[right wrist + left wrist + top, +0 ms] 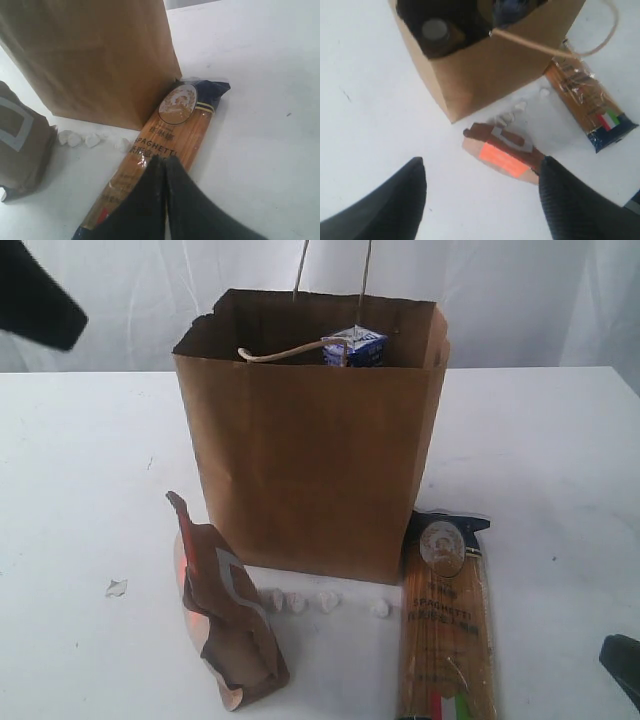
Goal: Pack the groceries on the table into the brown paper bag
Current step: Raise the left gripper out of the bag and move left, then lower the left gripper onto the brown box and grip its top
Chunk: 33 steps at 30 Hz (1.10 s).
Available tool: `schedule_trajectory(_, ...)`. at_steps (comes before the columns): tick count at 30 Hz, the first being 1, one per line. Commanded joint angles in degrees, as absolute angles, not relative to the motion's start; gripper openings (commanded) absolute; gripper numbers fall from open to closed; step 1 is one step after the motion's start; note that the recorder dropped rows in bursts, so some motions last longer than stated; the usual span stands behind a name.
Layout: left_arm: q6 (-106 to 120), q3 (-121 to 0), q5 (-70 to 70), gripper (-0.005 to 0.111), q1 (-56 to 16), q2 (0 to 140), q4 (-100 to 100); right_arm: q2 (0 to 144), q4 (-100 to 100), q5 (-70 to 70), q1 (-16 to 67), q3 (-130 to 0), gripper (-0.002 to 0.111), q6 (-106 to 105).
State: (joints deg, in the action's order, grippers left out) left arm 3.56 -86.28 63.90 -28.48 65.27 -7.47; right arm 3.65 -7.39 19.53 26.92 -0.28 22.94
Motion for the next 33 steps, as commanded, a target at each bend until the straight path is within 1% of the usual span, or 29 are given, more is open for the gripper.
schedule_trajectory(1, -2.38, -78.43, 62.15, 0.067, -28.73, 62.9, -6.34, 3.35, -7.48, 19.17, 26.85, 0.0, 0.0, 22.81)
schedule_trajectory(9, -11.69, -66.9, 56.43, 0.067, -28.73, 56.92, -7.17, 3.35, -7.48, 19.17, 26.85, 0.0, 0.0, 22.81)
schedule_trajectory(16, -15.09, -59.02, 43.93, 0.067, -28.73, 57.21, -15.36, 3.35, -7.48, 19.17, 26.85, 0.0, 0.0, 22.81)
schedule_trajectory(21, -15.09, -56.46, 38.55, 0.067, -28.73, 60.22, -16.24, 3.35, -7.48, 19.17, 26.85, 0.0, 0.0, 22.81)
schedule_trajectory(30, -13.68, -56.46, 35.08, 0.067, -28.84, 66.94, -17.97, 3.35, -7.48, 19.17, 26.85, 0.0, 0.0, 22.81)
schedule_trajectory(33, -13.56, -56.46, 33.48, 0.067, -30.47, 68.82, -18.47, 3.35, -7.48, 19.17, 26.85, 0.0, 0.0, 22.81)
